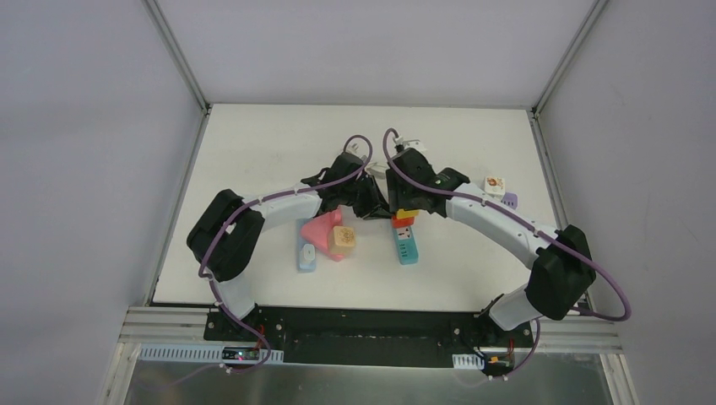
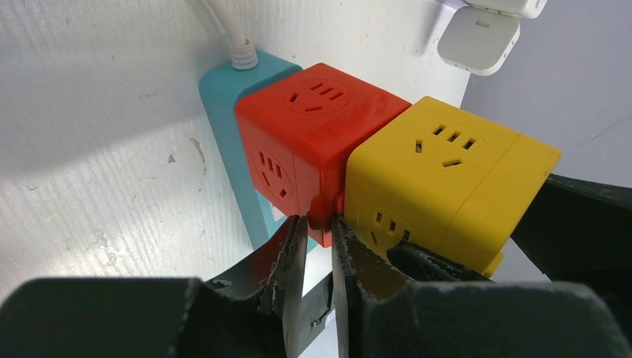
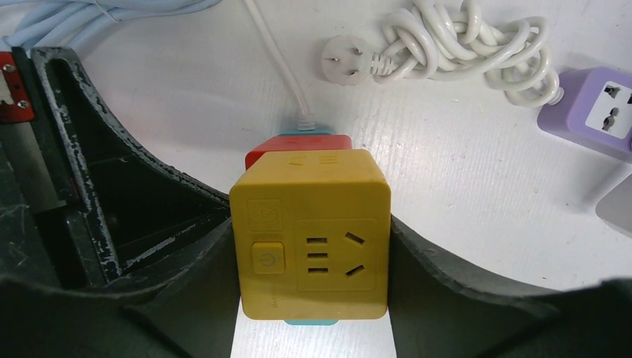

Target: Pull the plug off the socket

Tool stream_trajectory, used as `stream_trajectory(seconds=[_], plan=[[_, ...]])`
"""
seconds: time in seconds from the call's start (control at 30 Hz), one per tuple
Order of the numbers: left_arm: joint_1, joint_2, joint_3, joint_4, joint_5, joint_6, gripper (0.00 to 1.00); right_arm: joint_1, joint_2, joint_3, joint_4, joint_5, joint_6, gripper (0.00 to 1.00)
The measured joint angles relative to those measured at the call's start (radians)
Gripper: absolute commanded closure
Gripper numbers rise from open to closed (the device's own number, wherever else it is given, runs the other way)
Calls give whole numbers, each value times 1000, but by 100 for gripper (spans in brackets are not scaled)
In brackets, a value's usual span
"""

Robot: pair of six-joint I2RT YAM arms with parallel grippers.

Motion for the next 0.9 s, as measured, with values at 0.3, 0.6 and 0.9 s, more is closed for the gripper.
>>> stream_trajectory(seconds=[0.3,0.6,0.9], plan=[[-3,8,7,1,0,-5,82,-45,-30,-45,48,-66,0,100],[-7,14,13,0,4,-16,82,-56,-126,-175,185,-65,-13,100],[-11,19,19,-3,4,-25,82,-66,-104,-137,130,-92,-16,100]])
